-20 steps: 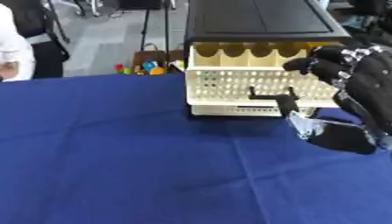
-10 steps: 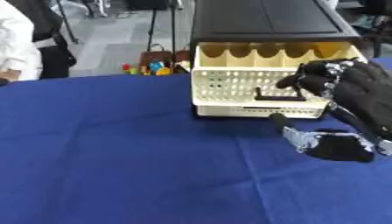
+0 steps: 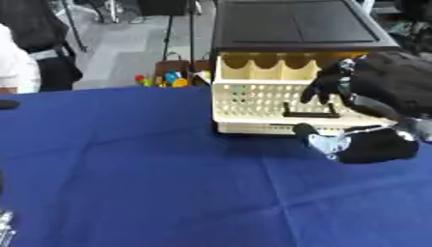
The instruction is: Pick up objects from table and place into drawer.
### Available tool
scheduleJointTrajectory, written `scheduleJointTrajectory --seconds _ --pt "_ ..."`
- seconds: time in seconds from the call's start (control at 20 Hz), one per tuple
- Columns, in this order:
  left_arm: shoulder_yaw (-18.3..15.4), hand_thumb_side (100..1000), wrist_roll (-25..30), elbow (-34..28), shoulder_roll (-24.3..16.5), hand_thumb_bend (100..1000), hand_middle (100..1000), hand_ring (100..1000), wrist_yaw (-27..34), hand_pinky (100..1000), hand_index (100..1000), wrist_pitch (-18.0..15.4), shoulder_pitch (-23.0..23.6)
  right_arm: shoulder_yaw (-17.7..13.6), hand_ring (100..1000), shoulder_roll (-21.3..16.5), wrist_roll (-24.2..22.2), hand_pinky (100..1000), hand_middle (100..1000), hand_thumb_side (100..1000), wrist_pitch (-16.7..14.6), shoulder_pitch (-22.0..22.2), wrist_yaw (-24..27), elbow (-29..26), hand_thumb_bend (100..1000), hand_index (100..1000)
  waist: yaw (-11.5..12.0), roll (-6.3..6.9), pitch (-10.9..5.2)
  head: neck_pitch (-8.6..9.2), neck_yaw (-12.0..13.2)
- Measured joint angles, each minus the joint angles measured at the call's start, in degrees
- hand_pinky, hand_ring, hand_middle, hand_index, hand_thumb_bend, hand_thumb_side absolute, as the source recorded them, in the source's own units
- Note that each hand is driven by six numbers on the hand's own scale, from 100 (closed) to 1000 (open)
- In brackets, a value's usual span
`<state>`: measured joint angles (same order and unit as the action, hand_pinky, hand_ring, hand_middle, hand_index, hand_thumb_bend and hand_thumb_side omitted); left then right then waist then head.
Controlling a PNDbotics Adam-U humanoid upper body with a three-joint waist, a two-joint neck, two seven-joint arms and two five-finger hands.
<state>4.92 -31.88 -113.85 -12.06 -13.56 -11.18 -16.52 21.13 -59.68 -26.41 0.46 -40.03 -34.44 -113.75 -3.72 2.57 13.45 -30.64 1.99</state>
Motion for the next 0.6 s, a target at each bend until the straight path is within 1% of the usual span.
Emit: scheduleJointTrajectory --seconds 0.2,0.6 --pt "0.32 936 -0.45 0.00 0.03 438 697 753 -0.20 563 934 0.09 0.01 0.02 449 0.48 -1.62 147 545 848 0.90 -0.12 -0.01 0.00 275 759 0.25 0.00 0.53 0.49 -0.23" --pt "0.58 936 -0.05 0.00 0.52 427 701 756 0.07 562 929 -0.28 0.01 0.51 445 1.48 -2.17 142 539 845 2.08 -0.12 -0.24 0.00 275 757 0.58 0.00 1.07 0.60 -0.52"
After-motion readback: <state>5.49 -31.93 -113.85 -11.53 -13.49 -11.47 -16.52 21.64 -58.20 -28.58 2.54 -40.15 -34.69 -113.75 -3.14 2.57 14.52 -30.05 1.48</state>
